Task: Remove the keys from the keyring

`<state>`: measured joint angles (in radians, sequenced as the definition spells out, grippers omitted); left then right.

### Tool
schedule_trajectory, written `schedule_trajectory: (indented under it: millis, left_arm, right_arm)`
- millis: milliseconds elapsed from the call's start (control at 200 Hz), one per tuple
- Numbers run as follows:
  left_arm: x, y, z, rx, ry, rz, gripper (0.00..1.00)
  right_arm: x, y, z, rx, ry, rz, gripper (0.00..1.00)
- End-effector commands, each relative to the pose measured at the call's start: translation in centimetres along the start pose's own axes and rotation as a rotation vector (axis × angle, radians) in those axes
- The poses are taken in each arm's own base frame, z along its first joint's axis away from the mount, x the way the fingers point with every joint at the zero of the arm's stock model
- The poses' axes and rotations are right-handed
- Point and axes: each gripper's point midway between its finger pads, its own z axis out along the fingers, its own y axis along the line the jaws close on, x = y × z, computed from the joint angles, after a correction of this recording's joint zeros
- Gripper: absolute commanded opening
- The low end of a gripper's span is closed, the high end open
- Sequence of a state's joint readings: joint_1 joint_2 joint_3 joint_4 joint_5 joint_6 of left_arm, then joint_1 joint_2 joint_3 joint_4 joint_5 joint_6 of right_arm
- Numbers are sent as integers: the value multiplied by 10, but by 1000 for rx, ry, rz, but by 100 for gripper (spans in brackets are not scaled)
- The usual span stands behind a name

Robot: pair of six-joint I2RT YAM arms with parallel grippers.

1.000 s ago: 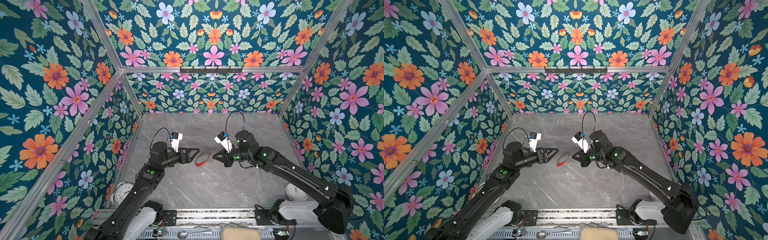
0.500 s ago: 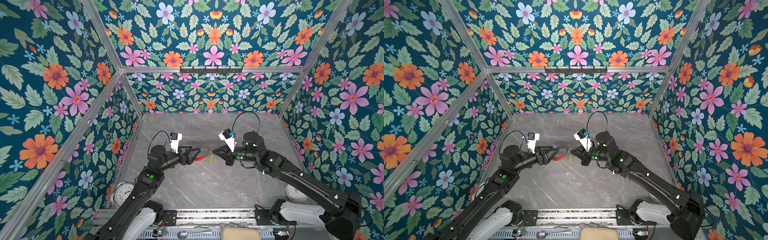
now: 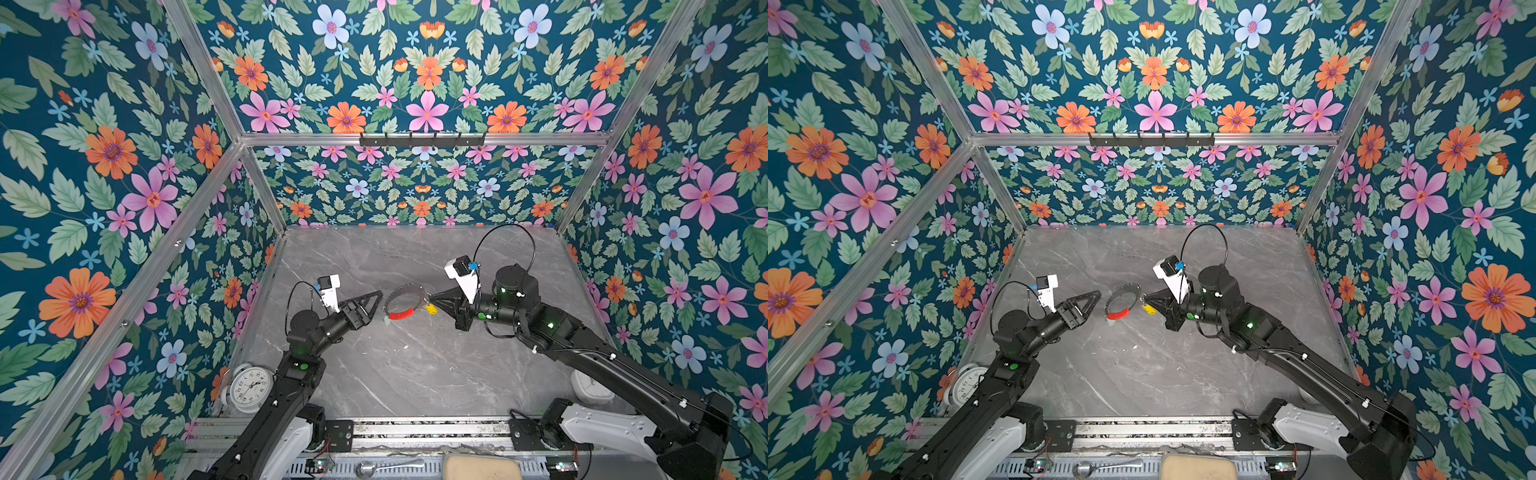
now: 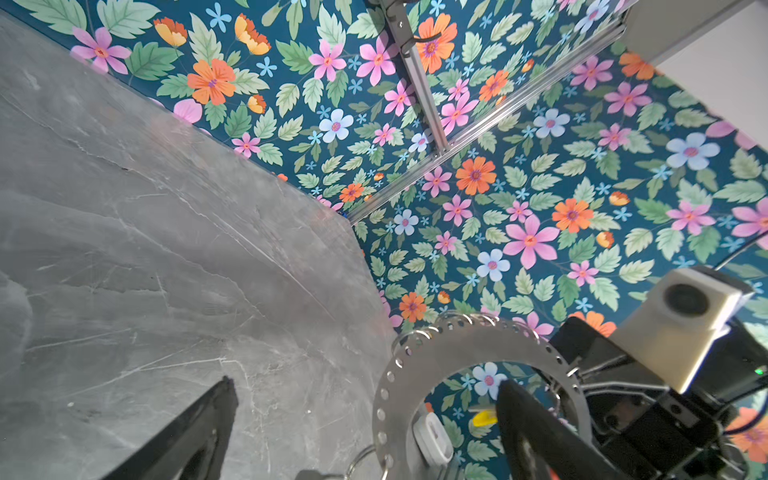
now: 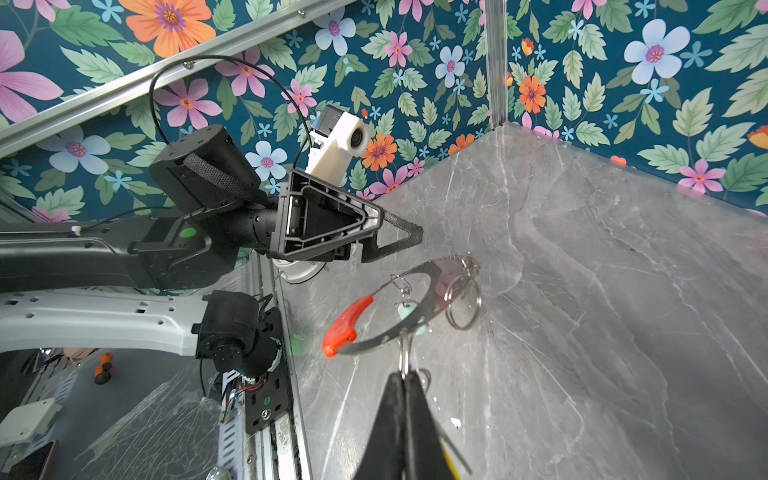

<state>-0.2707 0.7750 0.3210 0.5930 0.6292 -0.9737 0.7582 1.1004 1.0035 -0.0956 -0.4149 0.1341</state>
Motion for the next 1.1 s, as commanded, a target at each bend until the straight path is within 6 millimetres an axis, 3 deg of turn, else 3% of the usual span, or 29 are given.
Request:
schedule_trajectory:
  millis: [0,240,365,580,785,1095]
  left_arm:
    - [-12,-32,-3,161,-42,-19,100]
    - [-6,-29,0,226,-25,-90,97]
    - [-8,-39,-3,289,-39,-102,92]
    - [-9,-59,-11,402,-34,-137,78]
    - [-3,-63,-13,431,0,-170,59]
    - [-1,-67,-16,410,28,-192,45]
  right_arm:
    - [-18,5,-2,-17,-71,-19,0]
    - [-33,11,-2,-50,-123,-22,0]
    - [-40,15,-2,-75,-147,-17,0]
    - [-40,16,2,-89,-150,0,0]
    - [-37,14,6,-88,-144,13,0]
    - [-30,9,9,-71,-116,28,0]
